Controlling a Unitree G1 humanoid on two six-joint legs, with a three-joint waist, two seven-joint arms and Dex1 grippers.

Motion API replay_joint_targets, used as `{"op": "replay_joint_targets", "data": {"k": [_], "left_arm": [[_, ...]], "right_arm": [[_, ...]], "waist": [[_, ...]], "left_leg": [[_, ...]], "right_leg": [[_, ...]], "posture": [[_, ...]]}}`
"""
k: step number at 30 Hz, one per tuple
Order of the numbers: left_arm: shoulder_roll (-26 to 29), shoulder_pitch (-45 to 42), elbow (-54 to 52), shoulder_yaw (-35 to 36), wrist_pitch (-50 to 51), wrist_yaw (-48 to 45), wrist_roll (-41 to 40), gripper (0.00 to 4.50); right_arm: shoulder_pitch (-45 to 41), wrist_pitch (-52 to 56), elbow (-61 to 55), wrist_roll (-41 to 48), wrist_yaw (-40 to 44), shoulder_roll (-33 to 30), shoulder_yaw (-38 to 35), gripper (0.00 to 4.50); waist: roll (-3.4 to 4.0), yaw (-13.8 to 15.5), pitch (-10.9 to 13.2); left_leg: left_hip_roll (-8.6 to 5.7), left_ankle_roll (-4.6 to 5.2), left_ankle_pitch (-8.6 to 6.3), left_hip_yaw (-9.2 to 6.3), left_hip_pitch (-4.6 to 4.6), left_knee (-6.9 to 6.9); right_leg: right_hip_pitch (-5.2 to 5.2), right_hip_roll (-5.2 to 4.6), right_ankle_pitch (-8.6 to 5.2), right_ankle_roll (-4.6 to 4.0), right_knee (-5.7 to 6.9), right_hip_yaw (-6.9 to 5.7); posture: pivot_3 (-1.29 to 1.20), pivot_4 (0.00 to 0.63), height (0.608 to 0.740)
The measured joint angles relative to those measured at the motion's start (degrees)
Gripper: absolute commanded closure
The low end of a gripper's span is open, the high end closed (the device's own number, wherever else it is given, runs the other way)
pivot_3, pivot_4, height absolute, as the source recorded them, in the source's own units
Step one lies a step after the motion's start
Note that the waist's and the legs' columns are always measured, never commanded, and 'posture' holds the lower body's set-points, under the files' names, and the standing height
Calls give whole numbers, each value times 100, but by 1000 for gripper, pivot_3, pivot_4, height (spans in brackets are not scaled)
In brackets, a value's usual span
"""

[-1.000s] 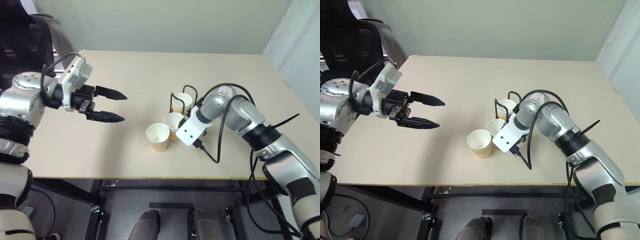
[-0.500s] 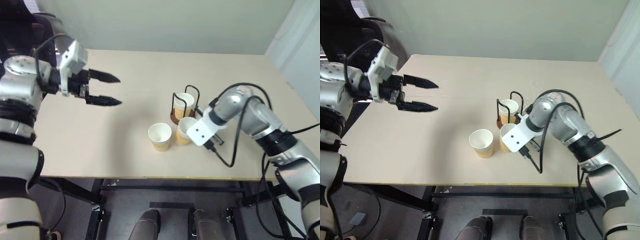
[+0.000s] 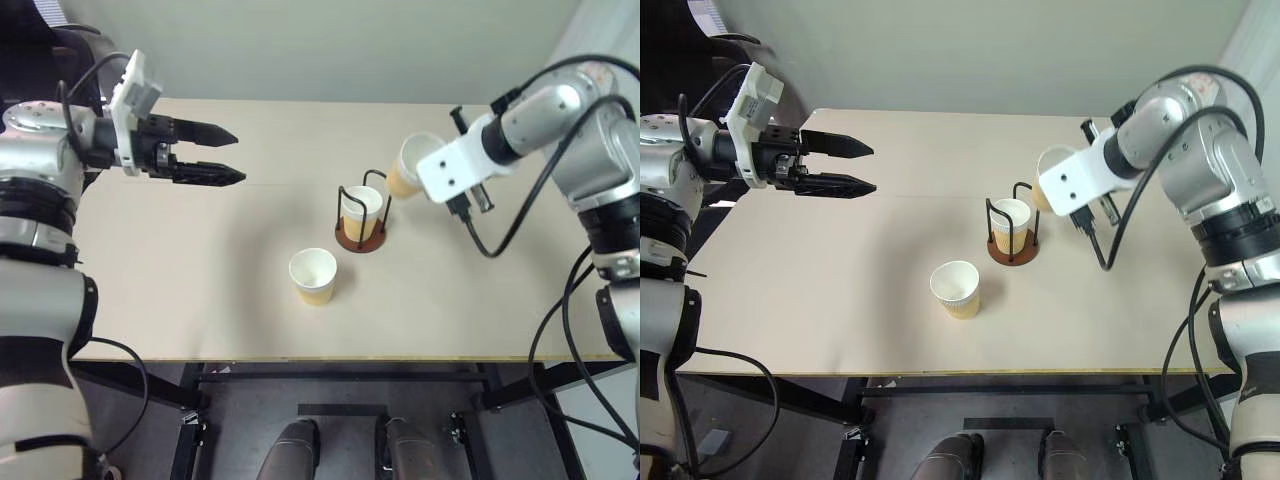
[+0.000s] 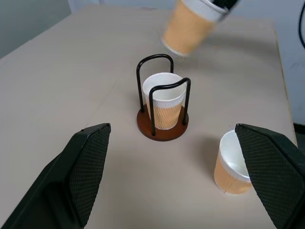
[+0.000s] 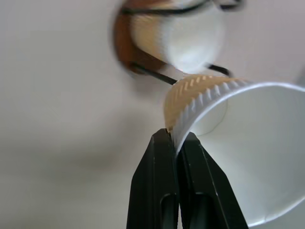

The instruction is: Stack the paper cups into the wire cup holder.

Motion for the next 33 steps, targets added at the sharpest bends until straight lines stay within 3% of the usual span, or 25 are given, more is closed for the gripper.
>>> {"op": "replay_joint_targets", "data": {"k": [10, 33], "left_arm": [[424, 808, -1299, -1025, 133, -1, -855, 0], [595, 804, -1395, -1124, 60, -1, -1091, 0]], "right_arm": [[-266, -231, 431, -6, -160, 504, 3, 4450], [-423, -1192, 1867, -640, -582, 1112, 316, 4450]], "waist": [[-2, 9, 0], [-2, 16, 0]], "left_leg": [[3, -12, -18, -6, -6, 13], [1, -18, -9, -9, 0, 15]], "right_leg": [[-1, -2, -5, 3, 5, -11], [3, -4, 1, -7, 11, -12]], "posture": [[0, 150, 740], [0, 150, 740]]}}
